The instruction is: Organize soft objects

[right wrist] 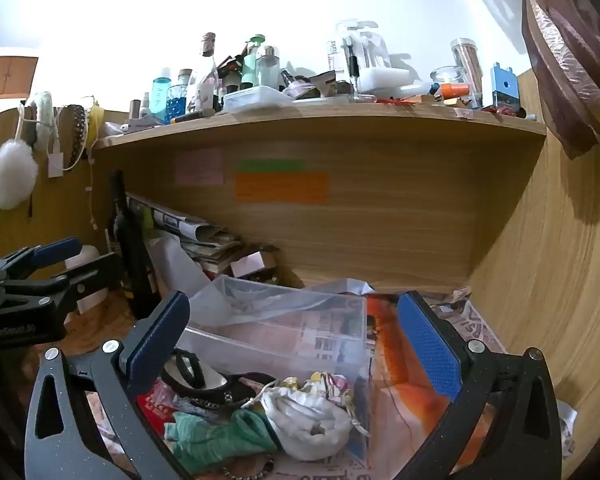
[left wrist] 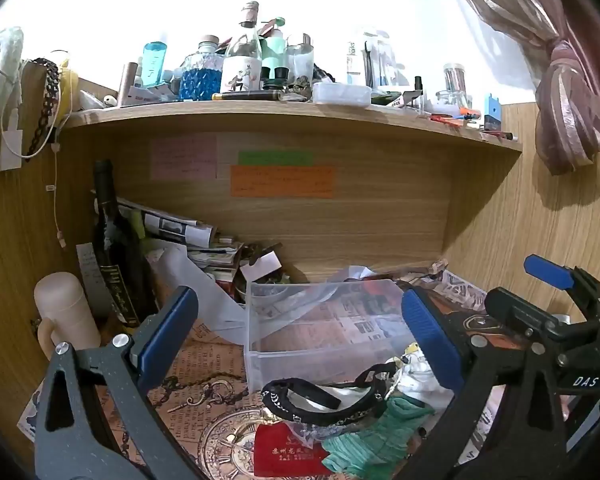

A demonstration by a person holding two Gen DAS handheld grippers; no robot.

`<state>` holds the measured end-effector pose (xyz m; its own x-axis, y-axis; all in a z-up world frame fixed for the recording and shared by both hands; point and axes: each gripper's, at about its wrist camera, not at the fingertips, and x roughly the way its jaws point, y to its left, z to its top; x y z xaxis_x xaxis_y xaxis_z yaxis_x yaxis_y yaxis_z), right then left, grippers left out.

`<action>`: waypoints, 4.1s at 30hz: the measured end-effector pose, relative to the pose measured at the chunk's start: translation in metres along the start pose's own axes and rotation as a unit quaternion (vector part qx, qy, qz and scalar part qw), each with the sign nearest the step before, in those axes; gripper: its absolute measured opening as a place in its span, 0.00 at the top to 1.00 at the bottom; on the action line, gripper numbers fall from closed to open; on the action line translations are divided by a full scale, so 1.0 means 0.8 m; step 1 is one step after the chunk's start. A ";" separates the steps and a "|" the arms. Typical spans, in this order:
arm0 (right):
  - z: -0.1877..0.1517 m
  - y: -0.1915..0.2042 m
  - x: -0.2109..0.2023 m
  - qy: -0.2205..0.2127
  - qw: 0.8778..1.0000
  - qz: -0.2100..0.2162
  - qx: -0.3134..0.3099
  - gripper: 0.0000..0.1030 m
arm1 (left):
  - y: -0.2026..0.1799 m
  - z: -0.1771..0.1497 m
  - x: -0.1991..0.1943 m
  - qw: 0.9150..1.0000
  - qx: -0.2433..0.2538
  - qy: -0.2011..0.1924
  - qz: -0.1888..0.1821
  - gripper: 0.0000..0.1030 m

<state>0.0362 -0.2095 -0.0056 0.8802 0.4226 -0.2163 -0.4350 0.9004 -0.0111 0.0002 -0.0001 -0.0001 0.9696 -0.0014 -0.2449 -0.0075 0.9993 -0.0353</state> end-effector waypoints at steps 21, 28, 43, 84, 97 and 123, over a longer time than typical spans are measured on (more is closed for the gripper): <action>-0.003 0.000 0.003 -0.002 1.000 0.001 0.004 0.00 | -0.006 -0.005 0.006 1.000 -0.003 0.000 -0.005 0.00; -0.002 -0.001 0.002 -0.003 1.000 0.002 0.013 0.00 | -0.007 -0.004 0.007 1.000 -0.002 0.001 -0.005 0.00; -0.003 -0.003 0.002 -0.004 1.000 0.003 0.014 0.00 | -0.010 -0.004 0.007 1.000 0.000 -0.001 -0.004 0.00; -0.003 -0.001 -0.002 -0.004 1.000 0.006 0.015 0.00 | -0.012 -0.001 0.003 1.000 0.003 -0.004 -0.006 0.00; -0.013 -0.006 0.010 0.013 1.000 -0.004 0.026 0.00 | -0.010 -0.009 0.022 0.999 0.000 0.035 -0.022 0.00; -0.113 -0.048 0.063 0.172 0.983 0.005 0.060 0.39 | 0.007 -0.122 0.129 0.973 -0.044 0.223 -0.036 0.15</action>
<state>0.0803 -0.2324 -0.1047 0.7500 0.3903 -0.5341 -0.3995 0.9108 0.1045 0.0766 0.0016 -0.1203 0.7660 -0.1072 -0.6338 0.0170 0.9890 -0.1467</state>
